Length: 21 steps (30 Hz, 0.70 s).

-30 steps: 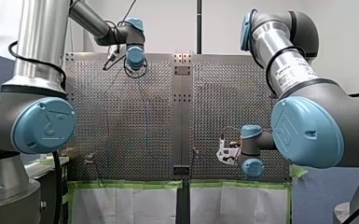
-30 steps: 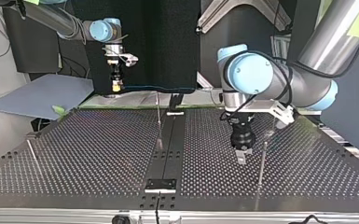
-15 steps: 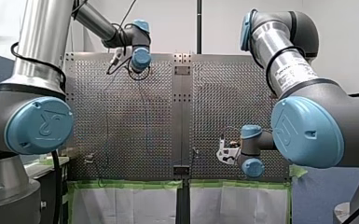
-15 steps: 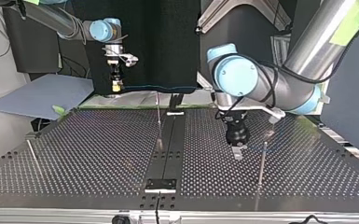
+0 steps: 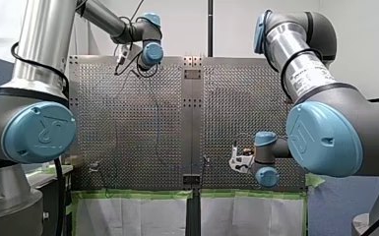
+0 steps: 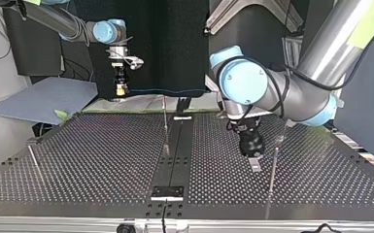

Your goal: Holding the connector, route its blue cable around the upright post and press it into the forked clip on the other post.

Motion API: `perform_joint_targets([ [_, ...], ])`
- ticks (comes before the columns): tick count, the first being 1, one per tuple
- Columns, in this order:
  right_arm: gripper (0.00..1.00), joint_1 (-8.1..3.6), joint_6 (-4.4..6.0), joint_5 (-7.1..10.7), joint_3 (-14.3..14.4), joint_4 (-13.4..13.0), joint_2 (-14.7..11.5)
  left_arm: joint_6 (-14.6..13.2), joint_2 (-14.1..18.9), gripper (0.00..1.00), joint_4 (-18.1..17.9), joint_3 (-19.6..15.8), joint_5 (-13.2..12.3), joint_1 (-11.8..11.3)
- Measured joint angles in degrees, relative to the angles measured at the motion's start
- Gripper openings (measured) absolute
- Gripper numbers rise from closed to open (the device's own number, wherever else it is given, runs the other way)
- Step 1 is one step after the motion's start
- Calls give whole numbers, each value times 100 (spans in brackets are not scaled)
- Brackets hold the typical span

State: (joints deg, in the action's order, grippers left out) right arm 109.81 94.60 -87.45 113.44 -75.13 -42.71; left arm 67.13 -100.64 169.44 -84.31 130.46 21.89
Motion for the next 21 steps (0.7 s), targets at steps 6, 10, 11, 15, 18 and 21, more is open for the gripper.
perform_joint_targets([
  [6,29,0,4,6,1,-6,0,289,-217,99,177,123,-174,57],
  [10,29,-3,0,7,2,-3,0,456,-265,99,231,140,-353,43],
  [11,29,-4,0,7,3,-1,0,483,-268,99,239,141,-392,36],
  [15,29,-2,-1,8,1,4,-2,543,-272,99,248,142,-546,0],
  [18,29,-5,-1,9,2,12,-2,589,-273,99,242,143,-686,-41],
  [21,29,-4,-1,10,4,14,-1,696,-274,99,231,141,-827,-85],
])
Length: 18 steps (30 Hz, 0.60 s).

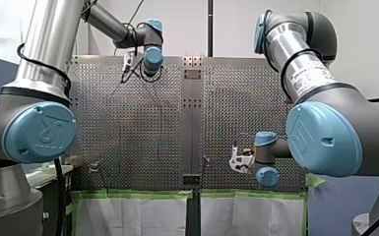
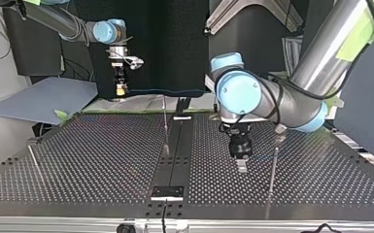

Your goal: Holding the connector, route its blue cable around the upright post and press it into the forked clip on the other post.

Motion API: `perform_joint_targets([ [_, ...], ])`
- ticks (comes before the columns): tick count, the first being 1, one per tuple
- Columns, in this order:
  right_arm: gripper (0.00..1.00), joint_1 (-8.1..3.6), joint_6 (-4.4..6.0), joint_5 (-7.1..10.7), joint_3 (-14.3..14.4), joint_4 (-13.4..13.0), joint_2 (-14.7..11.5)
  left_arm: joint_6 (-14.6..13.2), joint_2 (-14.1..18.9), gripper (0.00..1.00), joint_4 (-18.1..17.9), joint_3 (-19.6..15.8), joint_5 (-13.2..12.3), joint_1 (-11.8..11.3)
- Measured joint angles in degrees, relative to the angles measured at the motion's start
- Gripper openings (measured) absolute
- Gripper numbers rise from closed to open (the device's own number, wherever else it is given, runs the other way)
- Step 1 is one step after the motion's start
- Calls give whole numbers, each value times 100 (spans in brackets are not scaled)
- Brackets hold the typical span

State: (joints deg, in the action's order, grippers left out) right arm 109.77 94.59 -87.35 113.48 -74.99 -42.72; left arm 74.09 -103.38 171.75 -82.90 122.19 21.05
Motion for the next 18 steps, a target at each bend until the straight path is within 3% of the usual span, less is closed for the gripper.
perform_joint_targets([
  [10,29,1,-5,-1,-3,-5,0,135,-49,99,-19,26,-468,-189],
  [18,29,9,-14,-1,-2,15,-1,241,-278,99,-18,250,-534,-234],
])
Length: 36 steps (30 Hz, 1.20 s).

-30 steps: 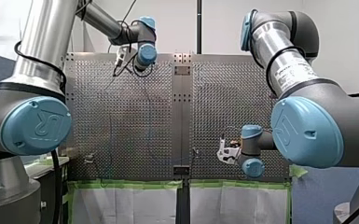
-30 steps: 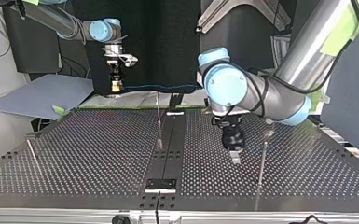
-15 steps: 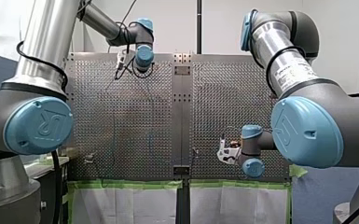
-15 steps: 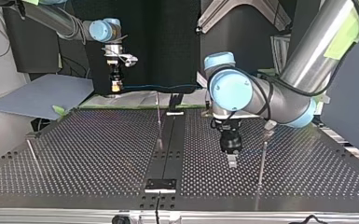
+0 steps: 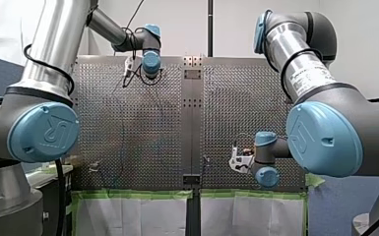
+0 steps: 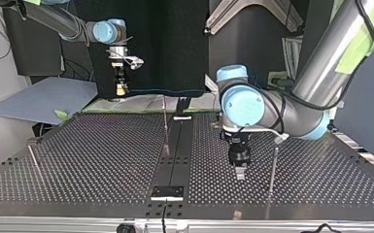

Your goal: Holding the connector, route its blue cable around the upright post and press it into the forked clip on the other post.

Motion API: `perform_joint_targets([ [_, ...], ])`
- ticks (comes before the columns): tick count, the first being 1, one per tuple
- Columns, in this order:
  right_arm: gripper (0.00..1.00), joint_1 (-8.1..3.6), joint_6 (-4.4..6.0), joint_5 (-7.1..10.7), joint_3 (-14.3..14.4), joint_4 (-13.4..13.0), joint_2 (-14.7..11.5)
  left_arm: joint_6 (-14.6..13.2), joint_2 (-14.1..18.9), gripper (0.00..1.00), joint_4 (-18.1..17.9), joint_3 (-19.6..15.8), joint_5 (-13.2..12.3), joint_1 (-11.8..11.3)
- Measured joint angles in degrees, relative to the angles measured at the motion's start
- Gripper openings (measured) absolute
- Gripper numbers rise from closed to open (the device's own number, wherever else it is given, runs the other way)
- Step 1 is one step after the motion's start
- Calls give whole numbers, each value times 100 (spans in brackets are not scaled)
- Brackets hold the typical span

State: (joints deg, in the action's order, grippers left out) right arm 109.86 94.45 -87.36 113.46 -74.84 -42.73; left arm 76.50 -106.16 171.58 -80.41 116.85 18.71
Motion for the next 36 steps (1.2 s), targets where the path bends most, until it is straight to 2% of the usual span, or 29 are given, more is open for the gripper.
perform_joint_targets([
  [10,29,18,-3,0,1,3,-1,253,-26,99,66,160,40,-122],
  [20,29,21,1,0,0,-17,0,342,-161,99,113,187,52,-219],
  [29,29,37,4,-1,-1,-1,-1,463,-272,99,131,199,-135,-252],
  [36,29,48,43,0,-2,-16,-3,436,-273,99,179,185,-203,-286],
])
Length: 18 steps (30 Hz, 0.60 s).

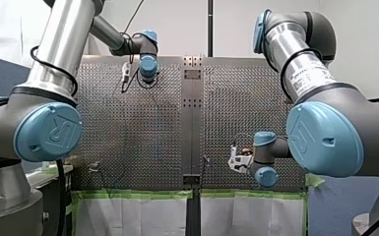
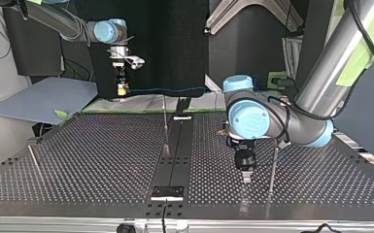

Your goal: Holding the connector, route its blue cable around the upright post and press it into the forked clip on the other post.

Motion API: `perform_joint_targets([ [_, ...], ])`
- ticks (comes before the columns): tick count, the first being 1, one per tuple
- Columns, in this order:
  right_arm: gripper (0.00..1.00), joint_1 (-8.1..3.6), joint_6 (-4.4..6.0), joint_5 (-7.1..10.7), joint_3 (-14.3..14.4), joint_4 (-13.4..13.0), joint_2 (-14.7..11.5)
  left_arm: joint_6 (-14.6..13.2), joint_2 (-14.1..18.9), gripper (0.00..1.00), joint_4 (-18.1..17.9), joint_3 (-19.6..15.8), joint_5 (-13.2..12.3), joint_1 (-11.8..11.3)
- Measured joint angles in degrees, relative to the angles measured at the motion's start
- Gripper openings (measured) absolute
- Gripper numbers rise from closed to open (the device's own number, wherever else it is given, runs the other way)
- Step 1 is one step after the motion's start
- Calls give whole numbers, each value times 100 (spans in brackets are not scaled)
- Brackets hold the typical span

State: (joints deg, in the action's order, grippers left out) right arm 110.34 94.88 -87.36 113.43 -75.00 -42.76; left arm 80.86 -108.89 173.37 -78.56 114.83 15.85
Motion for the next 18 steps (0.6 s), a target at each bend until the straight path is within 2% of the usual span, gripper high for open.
perform_joint_targets([
  [11,29,10,7,55,0,0,1,-397,1,99,-293,-232,-188,22],
  [18,29,10,7,59,0,-5,4,-464,-2,99,-583,-425,-337,50],
])
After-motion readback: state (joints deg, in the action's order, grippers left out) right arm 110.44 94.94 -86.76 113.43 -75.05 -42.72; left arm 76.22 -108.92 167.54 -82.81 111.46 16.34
